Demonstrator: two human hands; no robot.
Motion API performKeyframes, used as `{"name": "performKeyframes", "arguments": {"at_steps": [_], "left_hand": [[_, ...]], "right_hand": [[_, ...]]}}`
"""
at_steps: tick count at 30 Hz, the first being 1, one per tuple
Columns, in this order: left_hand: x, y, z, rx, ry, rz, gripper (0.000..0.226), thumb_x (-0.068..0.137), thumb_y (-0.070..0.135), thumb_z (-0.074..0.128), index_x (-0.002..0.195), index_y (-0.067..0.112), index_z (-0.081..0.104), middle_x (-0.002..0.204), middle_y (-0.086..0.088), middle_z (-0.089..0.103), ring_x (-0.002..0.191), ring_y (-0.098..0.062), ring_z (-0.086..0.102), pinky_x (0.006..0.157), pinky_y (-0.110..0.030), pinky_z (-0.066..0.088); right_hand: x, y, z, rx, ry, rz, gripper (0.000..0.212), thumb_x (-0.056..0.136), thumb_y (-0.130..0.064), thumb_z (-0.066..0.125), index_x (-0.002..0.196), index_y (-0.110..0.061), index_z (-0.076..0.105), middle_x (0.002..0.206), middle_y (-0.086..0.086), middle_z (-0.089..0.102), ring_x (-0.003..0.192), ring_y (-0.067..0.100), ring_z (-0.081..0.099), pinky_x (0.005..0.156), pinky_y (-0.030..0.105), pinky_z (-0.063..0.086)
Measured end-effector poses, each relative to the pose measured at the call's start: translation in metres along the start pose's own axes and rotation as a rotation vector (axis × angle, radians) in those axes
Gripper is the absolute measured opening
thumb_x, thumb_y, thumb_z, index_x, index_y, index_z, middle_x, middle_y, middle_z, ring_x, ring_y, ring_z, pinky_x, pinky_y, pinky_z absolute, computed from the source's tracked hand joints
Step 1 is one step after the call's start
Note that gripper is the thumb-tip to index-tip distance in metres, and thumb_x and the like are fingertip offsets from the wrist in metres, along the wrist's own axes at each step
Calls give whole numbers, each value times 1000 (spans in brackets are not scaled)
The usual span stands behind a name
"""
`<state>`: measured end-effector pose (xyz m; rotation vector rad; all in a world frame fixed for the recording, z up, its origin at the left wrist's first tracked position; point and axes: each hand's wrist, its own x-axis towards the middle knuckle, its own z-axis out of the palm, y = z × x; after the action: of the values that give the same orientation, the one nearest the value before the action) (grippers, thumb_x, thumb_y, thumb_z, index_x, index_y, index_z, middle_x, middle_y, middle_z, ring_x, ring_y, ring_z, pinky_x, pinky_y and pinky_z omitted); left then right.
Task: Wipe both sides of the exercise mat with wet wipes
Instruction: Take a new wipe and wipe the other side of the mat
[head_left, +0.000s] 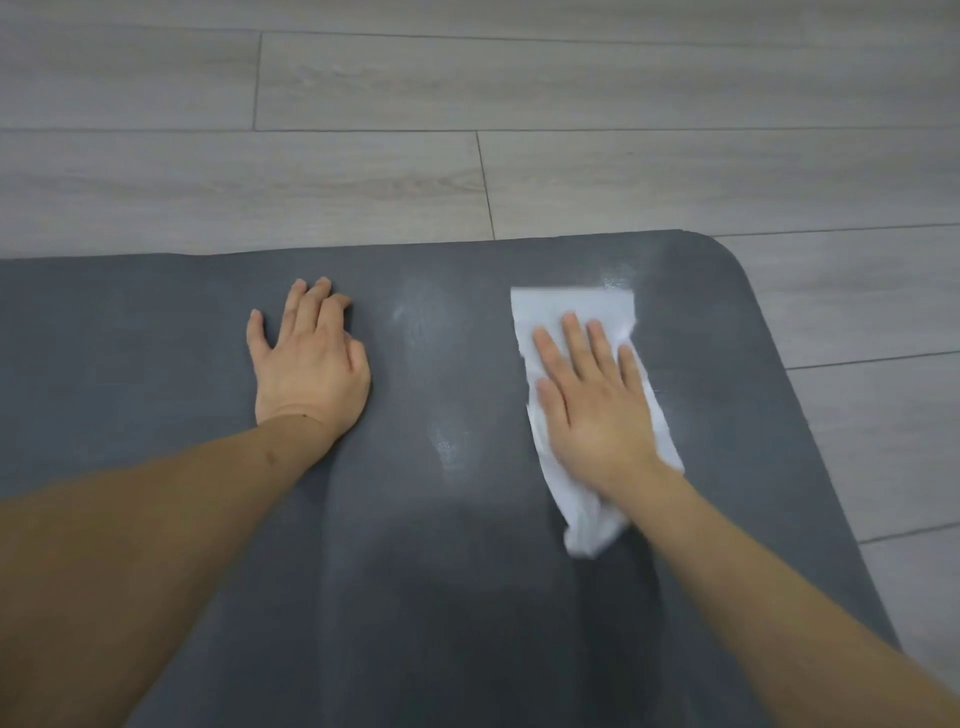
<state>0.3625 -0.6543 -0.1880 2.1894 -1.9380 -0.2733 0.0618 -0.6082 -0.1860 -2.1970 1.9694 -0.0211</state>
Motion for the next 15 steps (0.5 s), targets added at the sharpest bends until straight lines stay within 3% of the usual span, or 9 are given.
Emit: {"name": "performKeyframes", "arguments": {"at_steps": [4,8,11,15], "left_hand": [[-1,2,2,6,20,-4,44,95,21,38,138,17,47,162,0,34,155,-17,17,123,-59,7],[-1,2,3,0,34,-8,44,95,19,39,138,16,48,161,0,35,154,-16,18,123,-57,7],[0,0,3,2,46,-3,44,96,18,41,139,16,48,161,0,36,154,-15,19,123,-57,8],[0,0,4,-12,60,-3,42,95,17,43,137,16,49,160,-1,36,153,-16,20,122,-57,9]], "right_hand": [[-78,24,1,-6,-67,-16,56,110,-45,16,164,-42,4,173,-9,-5,160,17,-9,129,51,3],[34,52,-11,-24,-2,104,60,105,-48,12,165,-39,10,174,-2,4,160,26,4,127,55,7],[126,99,-33,24,-14,220,59,106,-46,9,165,-38,5,174,-1,-2,160,24,-5,127,54,0],[138,130,-38,-14,-19,203,58,107,-43,12,165,-38,8,174,-2,0,160,22,-4,128,50,-2]]}}
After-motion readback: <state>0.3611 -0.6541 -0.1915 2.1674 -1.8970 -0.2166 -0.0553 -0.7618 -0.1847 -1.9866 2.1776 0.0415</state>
